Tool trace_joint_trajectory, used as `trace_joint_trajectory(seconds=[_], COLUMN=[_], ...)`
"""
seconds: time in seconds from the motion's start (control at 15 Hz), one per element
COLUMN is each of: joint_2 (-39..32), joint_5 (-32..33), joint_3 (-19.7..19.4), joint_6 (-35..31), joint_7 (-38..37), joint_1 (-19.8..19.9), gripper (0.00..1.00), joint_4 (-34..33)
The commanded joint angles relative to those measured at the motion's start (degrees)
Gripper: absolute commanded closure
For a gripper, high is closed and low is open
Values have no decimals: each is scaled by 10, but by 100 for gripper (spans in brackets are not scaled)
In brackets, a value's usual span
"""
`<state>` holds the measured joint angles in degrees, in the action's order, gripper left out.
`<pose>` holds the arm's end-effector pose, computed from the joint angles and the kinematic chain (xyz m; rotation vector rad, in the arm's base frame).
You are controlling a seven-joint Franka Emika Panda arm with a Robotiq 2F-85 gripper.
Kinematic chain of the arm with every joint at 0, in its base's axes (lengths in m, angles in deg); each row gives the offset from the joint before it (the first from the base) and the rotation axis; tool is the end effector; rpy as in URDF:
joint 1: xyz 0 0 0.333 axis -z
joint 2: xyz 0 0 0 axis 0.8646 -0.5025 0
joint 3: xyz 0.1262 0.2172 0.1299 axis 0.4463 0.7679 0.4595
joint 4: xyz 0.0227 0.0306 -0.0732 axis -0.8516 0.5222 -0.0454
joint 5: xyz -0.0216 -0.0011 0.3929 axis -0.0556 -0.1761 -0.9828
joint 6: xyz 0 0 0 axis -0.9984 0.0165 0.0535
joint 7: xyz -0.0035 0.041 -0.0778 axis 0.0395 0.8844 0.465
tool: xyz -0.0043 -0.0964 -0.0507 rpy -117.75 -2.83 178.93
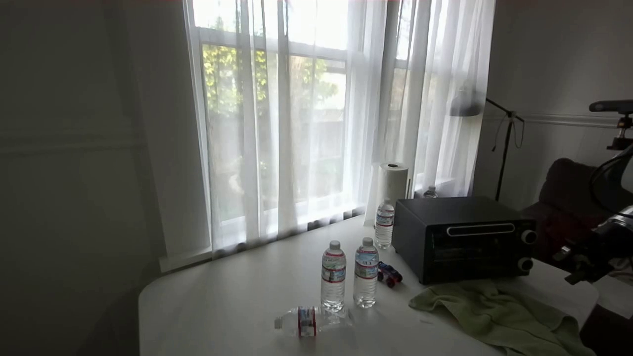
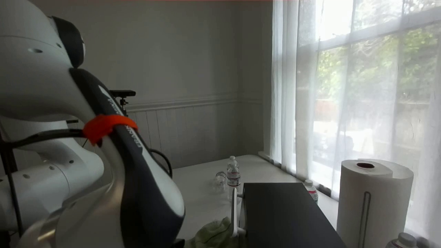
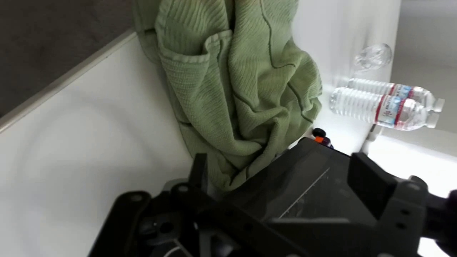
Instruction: Close the microwave door
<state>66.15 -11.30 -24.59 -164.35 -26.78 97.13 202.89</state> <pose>0.2009 -0.3115 0.2107 -2.2459 0.6165 -0.3432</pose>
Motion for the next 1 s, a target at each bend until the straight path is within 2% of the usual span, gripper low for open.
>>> trace_joint_trajectory(seconds=[0.0, 0.13, 0.2, 0.33, 0.4, 0.47, 0.67, 0.73, 0.8, 0.93], joint_2=[139, 195, 194, 205, 214, 264, 313, 345, 386, 441], joint_5=[35, 59, 89, 126, 158, 189, 255, 270, 283, 298], joint_3=[26, 53, 64, 170, 217, 259, 394, 420, 434, 472], joint_6=[-134, -206, -210, -231, -220, -220, -105, -67, -37, 42], joint_7=[-66, -115, -159, -241, -285, -329, -460, -502, -543, -617], joint_1=[-28, -44, -52, 15, 50, 80, 170, 175, 163, 150], gripper=[0, 0, 0, 0, 0, 0, 0, 0, 0, 0], joint_4=[85, 115, 80, 71, 66, 107, 68, 70, 91, 88])
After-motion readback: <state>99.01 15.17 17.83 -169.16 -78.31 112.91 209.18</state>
